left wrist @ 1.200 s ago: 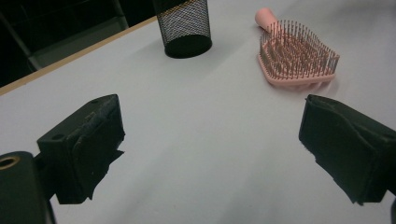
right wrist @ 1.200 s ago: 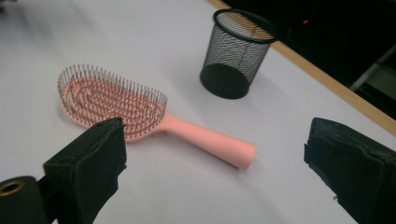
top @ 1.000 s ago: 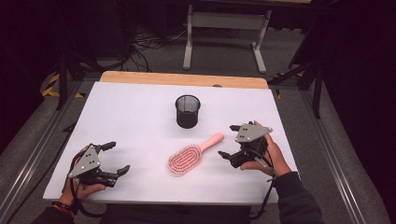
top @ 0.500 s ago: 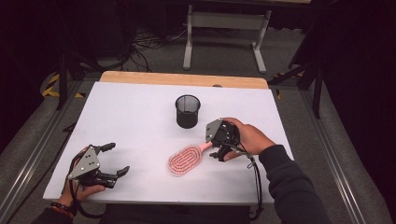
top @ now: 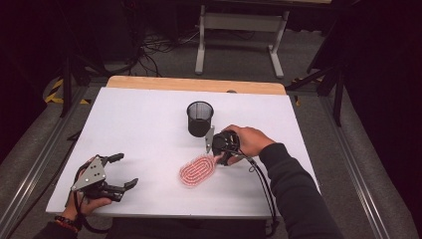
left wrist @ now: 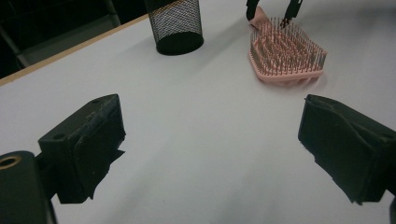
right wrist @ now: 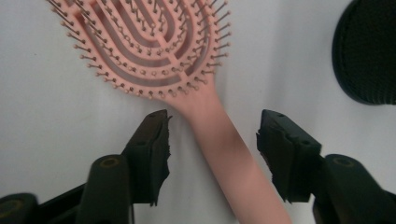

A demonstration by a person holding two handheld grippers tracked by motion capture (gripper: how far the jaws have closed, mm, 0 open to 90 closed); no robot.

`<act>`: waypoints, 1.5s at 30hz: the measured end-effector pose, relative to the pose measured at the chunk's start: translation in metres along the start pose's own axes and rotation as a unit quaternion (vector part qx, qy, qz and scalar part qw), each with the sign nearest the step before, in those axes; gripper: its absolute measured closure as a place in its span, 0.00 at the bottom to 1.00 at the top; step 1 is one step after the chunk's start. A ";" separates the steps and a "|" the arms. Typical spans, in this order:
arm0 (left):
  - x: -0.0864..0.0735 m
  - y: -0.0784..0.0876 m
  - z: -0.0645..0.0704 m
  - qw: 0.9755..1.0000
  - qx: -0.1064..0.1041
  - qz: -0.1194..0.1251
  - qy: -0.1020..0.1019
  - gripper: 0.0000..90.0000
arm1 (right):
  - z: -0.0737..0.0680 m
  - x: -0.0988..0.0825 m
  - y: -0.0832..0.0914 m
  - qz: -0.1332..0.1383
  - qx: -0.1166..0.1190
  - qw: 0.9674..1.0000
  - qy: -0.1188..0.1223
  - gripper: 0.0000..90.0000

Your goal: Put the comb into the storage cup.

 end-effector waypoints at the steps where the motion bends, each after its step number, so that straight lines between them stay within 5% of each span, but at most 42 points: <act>1: 0.000 0.000 0.000 1.000 0.000 0.000 0.000 0.09 | 0.000 0.001 0.000 -0.003 0.002 1.000 0.003 0.52; 21: -0.003 -0.004 0.001 1.000 -0.010 -0.011 0.002 0.09 | -0.003 0.012 -0.019 -0.049 0.044 0.995 0.069 0.74; 28: -0.004 -0.004 0.000 1.000 -0.005 -0.013 0.005 0.10 | -0.012 0.010 -0.016 -0.039 0.043 0.997 0.049 0.78; 35: -0.003 -0.003 -0.002 1.000 0.000 -0.009 0.012 0.10 | -0.019 -0.002 -0.013 0.032 0.044 0.999 0.006 0.78; 45: -0.003 -0.007 -0.001 1.000 -0.003 -0.012 0.026 0.10 | -0.021 -0.018 -0.013 0.135 0.021 0.989 -0.049 0.78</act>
Point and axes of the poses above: each handheld gripper's, and its own axes: y roughly backward along the jaws, x roughly out of its top, z roughly to its right, the point moved 4 cm from there along -y, roughly forward along the jaws, and after that the axes turned 14 degrees about -y, right-handed, at the moved point
